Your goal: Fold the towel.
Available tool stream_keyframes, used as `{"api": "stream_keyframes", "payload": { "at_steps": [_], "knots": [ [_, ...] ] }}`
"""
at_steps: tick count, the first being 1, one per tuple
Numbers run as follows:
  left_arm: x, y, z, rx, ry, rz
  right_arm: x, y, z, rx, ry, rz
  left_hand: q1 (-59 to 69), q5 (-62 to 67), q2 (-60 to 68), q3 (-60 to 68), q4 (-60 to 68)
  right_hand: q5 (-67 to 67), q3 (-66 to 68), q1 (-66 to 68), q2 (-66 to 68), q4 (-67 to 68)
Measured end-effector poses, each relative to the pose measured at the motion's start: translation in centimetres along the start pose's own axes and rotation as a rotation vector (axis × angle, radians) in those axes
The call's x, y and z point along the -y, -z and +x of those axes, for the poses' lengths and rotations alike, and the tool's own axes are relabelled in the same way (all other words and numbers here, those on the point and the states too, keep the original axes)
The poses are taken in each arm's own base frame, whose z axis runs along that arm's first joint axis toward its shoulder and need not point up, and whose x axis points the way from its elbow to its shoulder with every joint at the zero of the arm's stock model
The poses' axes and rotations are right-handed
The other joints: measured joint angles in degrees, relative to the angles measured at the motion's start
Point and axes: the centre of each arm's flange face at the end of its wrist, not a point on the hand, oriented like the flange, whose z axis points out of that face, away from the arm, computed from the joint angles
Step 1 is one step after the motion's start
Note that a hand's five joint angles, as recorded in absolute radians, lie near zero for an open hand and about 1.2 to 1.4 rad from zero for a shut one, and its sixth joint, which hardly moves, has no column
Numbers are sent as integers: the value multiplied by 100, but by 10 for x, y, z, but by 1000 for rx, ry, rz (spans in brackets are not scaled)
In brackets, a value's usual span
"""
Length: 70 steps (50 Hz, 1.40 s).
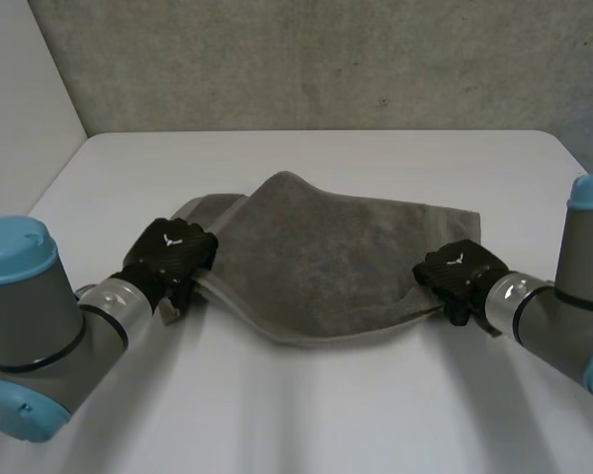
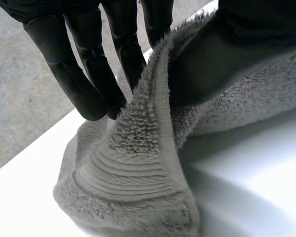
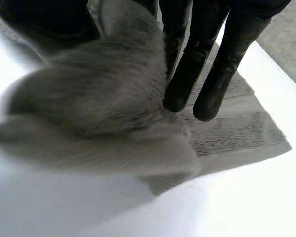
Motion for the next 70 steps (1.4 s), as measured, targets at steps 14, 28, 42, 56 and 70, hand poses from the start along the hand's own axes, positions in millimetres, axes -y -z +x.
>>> {"api": "stream_keyframes", "payload": {
  "at_steps": [14,28,42,56,70],
  "knots": [
    [8,3,6,-11,0,26,-5,18,-2,-70,-16,88,0,0,0,0,0,-2258,-2126,-2121,-2054,-2112],
    [13,4,-2,14,4,39,-17,47,-7,-122,-11,120,0,0,0,0,0,-2223,-2126,-2119,-2053,-2112],
    [13,4,-3,17,5,39,-28,67,-11,-147,67,162,0,0,0,0,0,-2088,-2114,-2067,-2045,-2095],
    [13,4,-4,18,6,38,-38,68,-4,-159,94,151,0,0,0,0,0,567,431,560,543,494],
    [6,7,0,10,6,14,-19,71,36,-225,-82,249,-173,-188,-187,-376,-211,2354,2251,2329,2156,2344]
  ]
}}
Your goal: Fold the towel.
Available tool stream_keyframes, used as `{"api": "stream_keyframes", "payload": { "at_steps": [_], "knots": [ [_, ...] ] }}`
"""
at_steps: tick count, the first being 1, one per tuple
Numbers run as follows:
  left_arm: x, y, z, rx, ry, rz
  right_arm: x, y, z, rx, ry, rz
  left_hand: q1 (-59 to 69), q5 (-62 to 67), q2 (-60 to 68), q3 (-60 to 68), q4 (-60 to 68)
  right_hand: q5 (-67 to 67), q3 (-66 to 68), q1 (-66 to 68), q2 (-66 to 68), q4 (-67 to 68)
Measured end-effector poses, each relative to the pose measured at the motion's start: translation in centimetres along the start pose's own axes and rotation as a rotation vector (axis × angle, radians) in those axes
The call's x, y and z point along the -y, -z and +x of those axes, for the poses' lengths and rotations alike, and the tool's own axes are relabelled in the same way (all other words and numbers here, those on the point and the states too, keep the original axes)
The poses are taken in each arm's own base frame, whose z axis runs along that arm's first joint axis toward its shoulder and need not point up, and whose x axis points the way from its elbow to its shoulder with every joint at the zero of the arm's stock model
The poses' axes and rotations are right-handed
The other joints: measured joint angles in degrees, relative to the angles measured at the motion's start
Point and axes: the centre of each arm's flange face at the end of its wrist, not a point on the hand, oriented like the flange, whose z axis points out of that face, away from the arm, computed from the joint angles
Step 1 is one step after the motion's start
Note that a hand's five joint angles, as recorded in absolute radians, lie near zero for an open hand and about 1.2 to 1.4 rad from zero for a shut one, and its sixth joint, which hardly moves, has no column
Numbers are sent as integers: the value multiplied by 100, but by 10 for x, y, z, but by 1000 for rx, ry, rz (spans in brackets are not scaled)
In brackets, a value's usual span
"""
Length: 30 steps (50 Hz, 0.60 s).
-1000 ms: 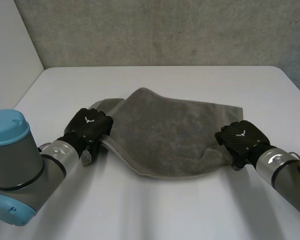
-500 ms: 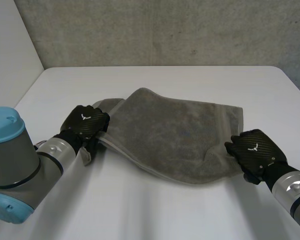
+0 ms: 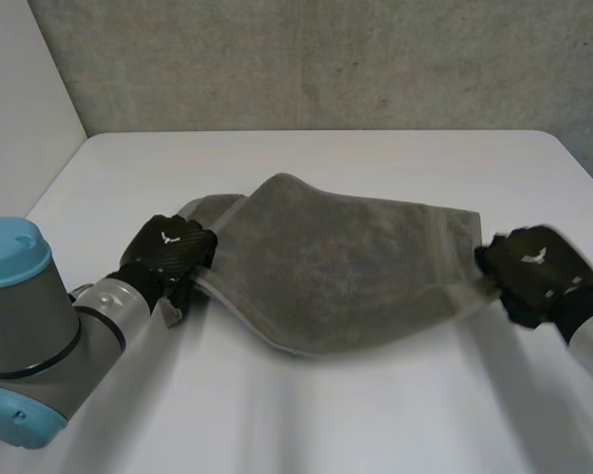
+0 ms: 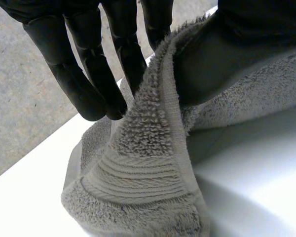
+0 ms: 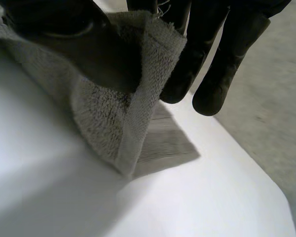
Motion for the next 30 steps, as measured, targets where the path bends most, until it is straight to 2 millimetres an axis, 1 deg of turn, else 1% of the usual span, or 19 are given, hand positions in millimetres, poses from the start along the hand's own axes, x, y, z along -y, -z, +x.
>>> {"api": "stream_keyframes", "payload": {
  "at_steps": [1,2,4,6,8,10,12,16,22,30],
  "knots": [
    [-1,0,0,-1,-1,-3,1,-2,8,-19,-35,2,-278,-272,-294,-316,-313,0,0,0,0,0],
    [-1,1,1,-1,-1,-5,1,-2,11,-27,-50,2,-578,-564,-587,-544,-542,0,0,0,0,0],
    [-3,2,1,-2,-3,-12,0,-4,25,-53,-111,1,-1648,-1653,-1590,-1621,-1653,2,0,0,0,0],
    [-5,3,2,-4,-4,-21,-3,-5,36,-67,-163,-1,-2192,-2246,-2193,-2219,-2222,10,0,0,0,0],
    [-8,5,4,-6,-4,-30,-6,-5,42,-68,-199,-3,-2483,-2527,-2489,-2524,-2477,12,0,1,0,0],
    [-10,6,5,-8,-4,-37,-8,-5,45,-62,-217,-5,-2708,-2741,-2708,-2759,-2666,13,0,2,0,0],
    [-14,8,6,-12,-2,-49,-12,-5,46,-47,-235,-8,-3218,-3306,-3229,-3279,-3242,14,0,5,0,0],
    [-17,9,7,-13,-1,-56,-15,-6,45,-33,-243,-12,-3356,-3475,-3369,-3423,-3340,16,0,5,0,0],
    [-18,5,5,7,-9,-29,-17,-5,49,-44,-241,-17,-3359,-3486,-3377,-3424,-3340,16,0,5,0,0],
    [-20,-4,-13,110,-69,-3,-22,-3,68,-113,-243,-28,-3343,-3454,-3362,-3405,-3331,16,0,5,0,0]
  ]
}}
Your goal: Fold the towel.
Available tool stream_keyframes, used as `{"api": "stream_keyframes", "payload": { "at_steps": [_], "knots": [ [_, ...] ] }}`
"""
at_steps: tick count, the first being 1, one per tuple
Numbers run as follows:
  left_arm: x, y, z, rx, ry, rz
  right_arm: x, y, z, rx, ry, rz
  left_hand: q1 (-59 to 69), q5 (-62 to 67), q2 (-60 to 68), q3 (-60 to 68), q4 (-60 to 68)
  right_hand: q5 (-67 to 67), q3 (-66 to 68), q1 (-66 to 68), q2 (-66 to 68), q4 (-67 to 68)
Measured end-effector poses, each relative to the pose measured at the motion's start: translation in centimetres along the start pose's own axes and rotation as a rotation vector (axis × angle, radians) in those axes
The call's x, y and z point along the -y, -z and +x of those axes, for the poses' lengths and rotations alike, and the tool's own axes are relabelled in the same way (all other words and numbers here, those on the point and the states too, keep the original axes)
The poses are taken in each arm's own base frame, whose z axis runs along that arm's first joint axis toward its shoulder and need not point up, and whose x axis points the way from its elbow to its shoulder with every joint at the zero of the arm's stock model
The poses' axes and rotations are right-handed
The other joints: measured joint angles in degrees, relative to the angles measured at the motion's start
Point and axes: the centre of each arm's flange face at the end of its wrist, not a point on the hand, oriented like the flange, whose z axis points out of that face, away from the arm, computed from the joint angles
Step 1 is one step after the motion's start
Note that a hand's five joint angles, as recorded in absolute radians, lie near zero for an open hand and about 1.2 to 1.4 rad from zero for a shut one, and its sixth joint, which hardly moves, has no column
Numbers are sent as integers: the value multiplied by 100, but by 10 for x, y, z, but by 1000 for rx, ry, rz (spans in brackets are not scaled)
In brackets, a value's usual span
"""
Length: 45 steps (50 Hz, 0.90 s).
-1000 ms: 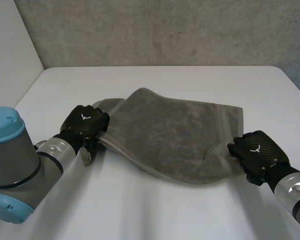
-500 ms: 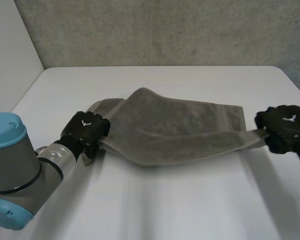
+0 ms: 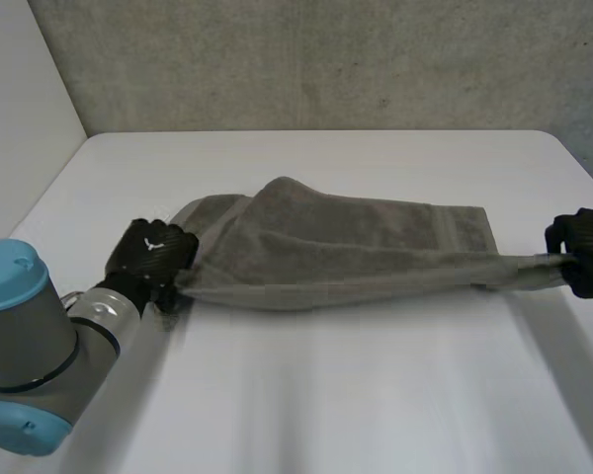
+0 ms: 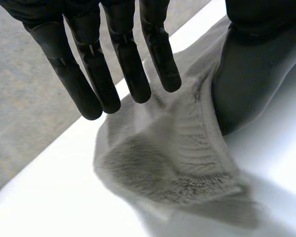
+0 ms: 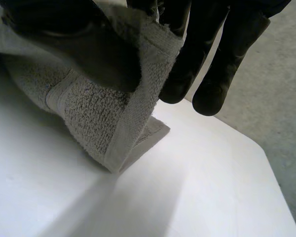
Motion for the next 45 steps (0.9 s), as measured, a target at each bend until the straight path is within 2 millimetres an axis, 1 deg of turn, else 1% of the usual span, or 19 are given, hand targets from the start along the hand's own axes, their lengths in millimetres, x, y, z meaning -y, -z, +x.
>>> {"api": "stream_keyframes", "payload": {
  "at_steps": [4,7,9,13,16,18,23,26,27,28,29,30,31,33,34,36,41,43,45],
  "knots": [
    [-2,-2,-8,41,-45,-11,-1,0,5,-16,-3,-2,79,116,88,82,24,0,0,0,0,0],
    [-4,-3,-13,60,-74,-21,-1,0,7,-23,-5,-4,413,416,414,402,363,0,0,0,0,0],
    [-5,-3,-14,66,-85,-25,-1,0,8,-25,-5,-3,1065,1020,1061,1025,1007,0,0,0,0,0],
    [-4,-2,-16,70,-99,-31,1,1,8,-27,-3,2,3083,3085,3098,3122,3102,0,0,0,0,0],
    [-1,-1,-17,73,-101,-24,3,2,9,-29,0,7,3217,3415,3563,3634,3530,0,0,0,0,0],
    [6,1,-20,84,-103,-5,7,3,9,-31,6,16,3217,3415,3583,3672,3552,0,0,0,0,0],
    [36,13,-35,131,-104,73,25,8,11,-34,25,40,3218,3415,3583,3690,3553,0,0,0,0,0],
    [64,29,-48,174,-103,147,44,16,11,-31,39,59,3218,3415,3583,3708,3552,0,0,0,0,0],
    [68,32,-50,181,-103,160,48,17,11,-31,42,62,3218,3415,3583,3708,3552,0,0,0,0,0],
    [78,38,-54,197,-99,189,55,20,12,-30,49,70,3218,3415,3583,3708,3552,2,0,0,0,0],
    [82,41,-56,203,-97,202,59,22,12,-30,52,74,3218,3415,3583,3708,3552,6,0,0,0,0],
    [92,48,-59,218,-90,232,68,25,13,-32,61,84,3218,3415,3583,3709,3553,8,0,1,0,0],
    [96,51,-61,225,-86,245,72,26,13,-33,65,90,3218,3415,3583,3709,3552,8,0,1,0,0],
    [111,62,-68,249,-73,290,89,31,15,-40,85,111,3218,3415,3583,3710,3553,8,0,1,0,0],
    [114,65,-69,255,-69,300,92,32,16,-42,90,116,3218,3415,3583,3710,3553,8,0,1,0,0],
    [124,72,-75,274,-60,328,106,36,19,-49,107,133,3218,3415,3583,3710,3553,8,2,2,0,0],
    [131,77,-83,292,-52,341,127,40,26,-57,131,139,3218,3415,3583,3711,3553,9,2,6,0,0],
    [132,76,-84,290,-52,338,131,40,28,-57,136,132,3218,3415,3583,3711,3553,9,3,6,0,0],
    [127,70,-83,273,-50,319,129,36,29,-44,137,100,3218,3415,3583,3714,3553,9,3,6,0,0]
  ]
}}
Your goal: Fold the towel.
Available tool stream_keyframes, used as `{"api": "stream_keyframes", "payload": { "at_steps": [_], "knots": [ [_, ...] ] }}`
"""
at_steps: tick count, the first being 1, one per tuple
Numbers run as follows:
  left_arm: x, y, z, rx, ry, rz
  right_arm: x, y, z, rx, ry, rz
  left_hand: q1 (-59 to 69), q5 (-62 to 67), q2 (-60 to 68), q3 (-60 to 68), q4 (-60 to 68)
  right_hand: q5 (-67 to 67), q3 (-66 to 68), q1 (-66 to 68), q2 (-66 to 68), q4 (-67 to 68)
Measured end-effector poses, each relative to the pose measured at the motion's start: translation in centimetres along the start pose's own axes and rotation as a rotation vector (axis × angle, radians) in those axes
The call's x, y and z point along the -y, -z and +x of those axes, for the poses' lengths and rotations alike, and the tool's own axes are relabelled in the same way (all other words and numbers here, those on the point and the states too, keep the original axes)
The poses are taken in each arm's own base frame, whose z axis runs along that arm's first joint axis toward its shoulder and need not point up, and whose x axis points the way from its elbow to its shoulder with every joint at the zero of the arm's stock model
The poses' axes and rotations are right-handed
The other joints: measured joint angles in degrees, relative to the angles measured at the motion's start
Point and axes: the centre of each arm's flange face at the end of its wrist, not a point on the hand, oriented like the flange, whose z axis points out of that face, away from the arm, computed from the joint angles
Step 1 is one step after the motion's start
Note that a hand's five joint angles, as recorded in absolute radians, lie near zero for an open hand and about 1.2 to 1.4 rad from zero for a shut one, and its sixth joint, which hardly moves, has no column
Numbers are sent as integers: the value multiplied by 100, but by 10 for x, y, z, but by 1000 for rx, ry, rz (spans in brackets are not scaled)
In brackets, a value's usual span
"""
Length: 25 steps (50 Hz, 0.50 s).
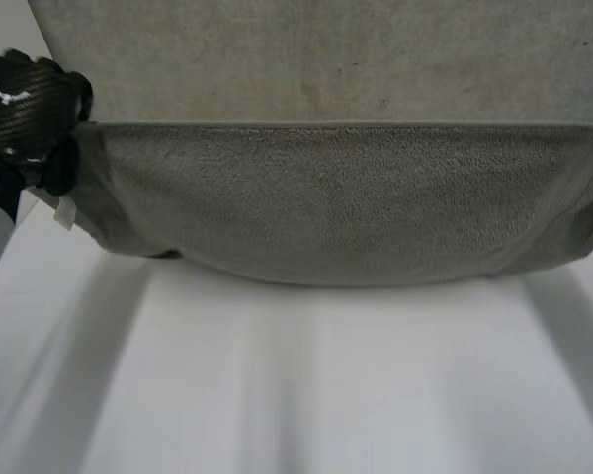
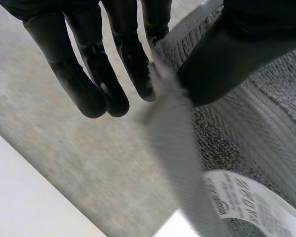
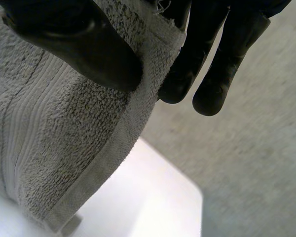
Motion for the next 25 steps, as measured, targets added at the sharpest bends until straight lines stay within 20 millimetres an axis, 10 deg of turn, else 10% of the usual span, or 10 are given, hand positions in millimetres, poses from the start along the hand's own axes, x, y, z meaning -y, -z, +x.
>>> {"api": "stream_keyframes", "payload": {
  "at_steps": [16,25],
  "knots": [
    [-94,-34,47,-199,47,-289,-73,-56,-48,285,66,-370,0,0,20,20,0,5,16,0,0,0],
    [-61,-94,30,-134,28,-121,-37,-108,-47,173,149,-134,0,0,20,24,0,5,26,4,4,1]
  ]
}}
